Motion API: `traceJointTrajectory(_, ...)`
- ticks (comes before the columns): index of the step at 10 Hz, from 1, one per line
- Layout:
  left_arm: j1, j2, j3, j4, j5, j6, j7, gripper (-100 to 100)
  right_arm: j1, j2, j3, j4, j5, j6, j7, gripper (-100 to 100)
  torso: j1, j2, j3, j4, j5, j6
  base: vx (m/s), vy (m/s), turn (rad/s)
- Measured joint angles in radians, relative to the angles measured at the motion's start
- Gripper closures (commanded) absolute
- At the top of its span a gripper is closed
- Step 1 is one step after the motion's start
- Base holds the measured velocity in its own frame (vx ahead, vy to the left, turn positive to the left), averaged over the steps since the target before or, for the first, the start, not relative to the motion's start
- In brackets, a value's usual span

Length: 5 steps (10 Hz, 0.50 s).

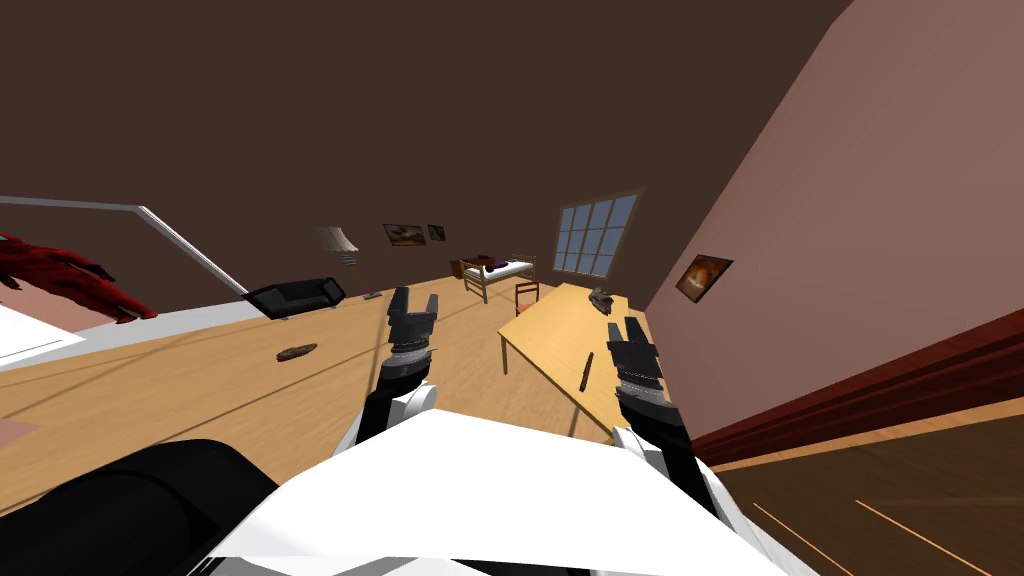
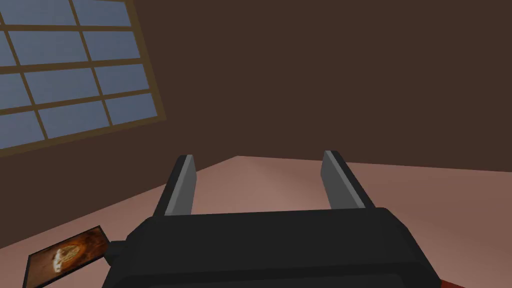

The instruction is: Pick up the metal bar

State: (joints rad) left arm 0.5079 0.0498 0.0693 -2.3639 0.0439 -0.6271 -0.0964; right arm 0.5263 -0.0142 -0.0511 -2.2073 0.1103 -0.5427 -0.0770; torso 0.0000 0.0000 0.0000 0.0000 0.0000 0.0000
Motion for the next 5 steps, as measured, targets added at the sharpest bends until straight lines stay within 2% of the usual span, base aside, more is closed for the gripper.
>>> traceJointTrajectory(5, 0.0, 0.0, 0.0, 0.0, 0.0, 0.0, 0.0, 0, -0.065, -0.128, 0.05, 0.065, 0.054, -0.005, 0.011, -100, 0.0, 0.01, 0.006, 0.002, 0.0, 0.0, -0.141, 0.009, 0.026)
